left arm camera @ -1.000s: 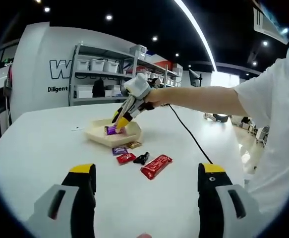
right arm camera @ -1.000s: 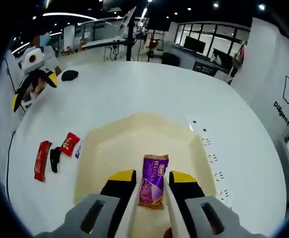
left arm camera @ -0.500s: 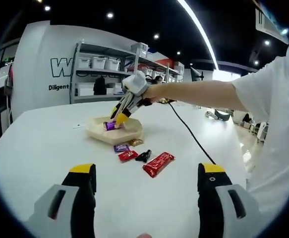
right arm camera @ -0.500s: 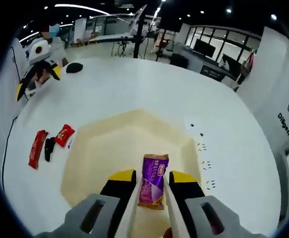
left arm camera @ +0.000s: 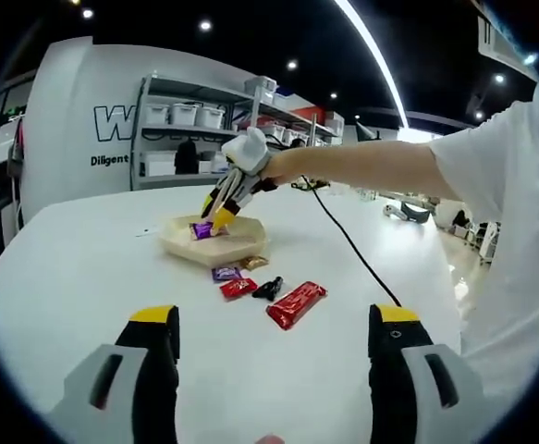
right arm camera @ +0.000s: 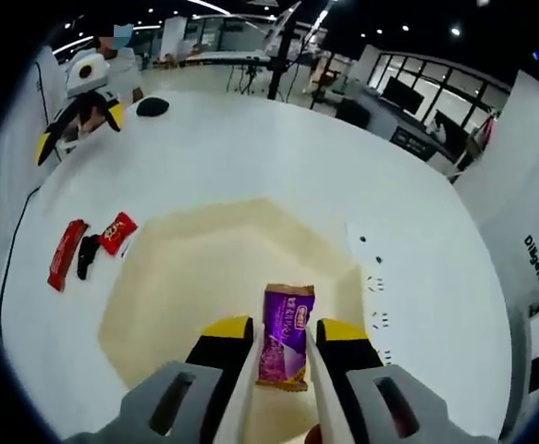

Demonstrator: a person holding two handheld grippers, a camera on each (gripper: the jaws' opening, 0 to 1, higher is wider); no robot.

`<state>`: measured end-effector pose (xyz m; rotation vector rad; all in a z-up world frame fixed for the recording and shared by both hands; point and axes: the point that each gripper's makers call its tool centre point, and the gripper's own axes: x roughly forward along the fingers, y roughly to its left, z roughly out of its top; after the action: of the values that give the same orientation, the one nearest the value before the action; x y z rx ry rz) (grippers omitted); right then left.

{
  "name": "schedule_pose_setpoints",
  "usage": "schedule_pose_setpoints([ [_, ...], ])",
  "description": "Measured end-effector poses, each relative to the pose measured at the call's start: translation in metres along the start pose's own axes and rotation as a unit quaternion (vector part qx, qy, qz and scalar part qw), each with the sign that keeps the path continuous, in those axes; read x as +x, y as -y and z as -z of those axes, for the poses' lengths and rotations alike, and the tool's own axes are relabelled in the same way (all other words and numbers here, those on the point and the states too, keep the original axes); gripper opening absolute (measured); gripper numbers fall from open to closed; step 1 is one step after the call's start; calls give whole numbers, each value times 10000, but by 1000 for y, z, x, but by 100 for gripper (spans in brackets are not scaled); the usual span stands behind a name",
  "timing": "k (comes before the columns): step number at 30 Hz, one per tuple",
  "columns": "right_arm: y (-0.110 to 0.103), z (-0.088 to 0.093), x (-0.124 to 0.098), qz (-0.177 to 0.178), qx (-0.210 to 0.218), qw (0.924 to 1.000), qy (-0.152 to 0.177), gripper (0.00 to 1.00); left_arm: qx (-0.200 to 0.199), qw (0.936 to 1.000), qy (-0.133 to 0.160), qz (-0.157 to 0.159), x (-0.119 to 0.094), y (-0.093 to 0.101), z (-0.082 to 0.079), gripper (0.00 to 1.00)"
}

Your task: Place the target food into the container with the food tongs after gripping and lifting it, then release it inside without dropping or visibly crushing the food.

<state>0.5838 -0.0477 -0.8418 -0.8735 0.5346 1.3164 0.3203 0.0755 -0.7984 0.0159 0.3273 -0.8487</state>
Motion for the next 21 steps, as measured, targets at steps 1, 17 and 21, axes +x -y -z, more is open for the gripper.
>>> schedule_pose_setpoints([
  [1, 0, 0, 0, -3, 6, 10000, 9, 21, 2, 10000, -3, 3, 0, 0, 0, 82],
  [17, 3, -7, -10, 118, 128, 9998, 133, 22, 16, 10000, 8, 15, -1, 2, 0, 82],
  [21, -2, -10, -15, 152, 153, 9996, 199, 22, 20, 10000, 12, 13, -1, 2, 0, 82],
])
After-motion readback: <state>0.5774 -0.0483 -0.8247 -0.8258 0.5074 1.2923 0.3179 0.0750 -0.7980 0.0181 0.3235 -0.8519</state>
